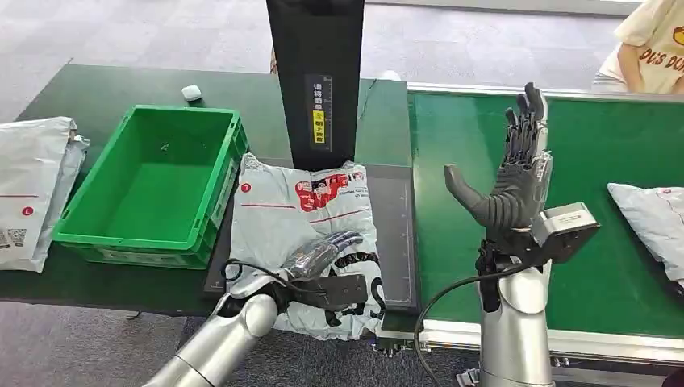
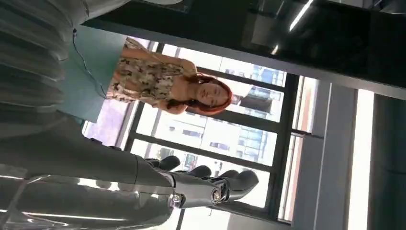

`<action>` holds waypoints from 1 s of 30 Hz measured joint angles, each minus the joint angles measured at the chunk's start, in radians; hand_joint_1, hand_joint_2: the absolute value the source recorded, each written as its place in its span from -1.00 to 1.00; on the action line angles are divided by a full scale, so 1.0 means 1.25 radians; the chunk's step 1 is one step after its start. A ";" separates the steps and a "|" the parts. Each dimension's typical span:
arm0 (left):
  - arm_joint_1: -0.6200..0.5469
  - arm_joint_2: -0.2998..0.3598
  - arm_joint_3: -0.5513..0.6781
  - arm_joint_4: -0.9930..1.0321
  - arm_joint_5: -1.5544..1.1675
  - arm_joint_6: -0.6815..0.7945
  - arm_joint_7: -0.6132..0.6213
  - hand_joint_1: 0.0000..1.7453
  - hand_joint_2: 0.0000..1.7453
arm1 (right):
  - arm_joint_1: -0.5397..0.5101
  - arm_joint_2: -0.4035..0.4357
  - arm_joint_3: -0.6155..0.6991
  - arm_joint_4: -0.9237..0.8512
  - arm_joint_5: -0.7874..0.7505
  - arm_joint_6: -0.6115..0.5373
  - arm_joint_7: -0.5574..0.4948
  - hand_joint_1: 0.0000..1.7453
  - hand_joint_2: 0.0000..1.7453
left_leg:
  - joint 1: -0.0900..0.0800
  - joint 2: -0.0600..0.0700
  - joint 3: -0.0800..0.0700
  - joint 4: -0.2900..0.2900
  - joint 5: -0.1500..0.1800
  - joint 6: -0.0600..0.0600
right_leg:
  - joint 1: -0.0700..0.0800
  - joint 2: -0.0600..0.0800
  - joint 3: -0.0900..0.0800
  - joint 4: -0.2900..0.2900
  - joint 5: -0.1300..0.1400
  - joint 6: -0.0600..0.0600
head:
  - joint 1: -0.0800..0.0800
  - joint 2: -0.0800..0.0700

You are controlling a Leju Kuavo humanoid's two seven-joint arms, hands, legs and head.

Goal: Moved the parcel from conveyor to table for the left to box.

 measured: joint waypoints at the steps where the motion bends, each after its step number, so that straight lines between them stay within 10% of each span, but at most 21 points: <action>1: -0.001 0.000 -0.001 0.002 0.000 0.000 0.001 -1.00 1.00 | 0.000 0.000 0.000 0.000 0.000 0.000 0.000 -1.00 1.00 | 0.000 0.000 0.000 0.000 0.000 0.000 | 0.000 0.000 0.000 0.000 0.000 0.000 | 0.000 0.000; 2: -0.002 0.000 -0.002 0.004 -0.001 0.000 0.003 -1.00 1.00 | 0.000 0.000 0.000 0.000 0.000 0.000 0.000 -1.00 1.00 | 0.000 0.000 0.001 0.000 0.000 0.000 | 0.000 0.000 0.001 0.000 0.000 0.000 | 0.000 0.000; 4: -0.002 -0.001 -0.003 0.006 -0.004 -0.002 0.006 1.00 1.00 | 0.000 0.001 0.000 0.000 0.000 0.000 0.000 -1.00 1.00 | 0.000 0.000 0.002 0.000 0.000 0.000 | 0.000 0.000 0.002 0.000 0.000 0.000 | 0.000 0.000; 30: 0.115 0.055 0.172 -0.327 -0.017 0.344 -0.190 1.00 1.00 | 0.134 0.011 -0.034 -0.123 -0.033 0.020 -0.021 -1.00 1.00 | 0.000 0.000 -0.002 0.000 -0.001 -0.001 | 0.000 0.000 -0.003 0.000 -0.001 -0.001 | 0.000 0.000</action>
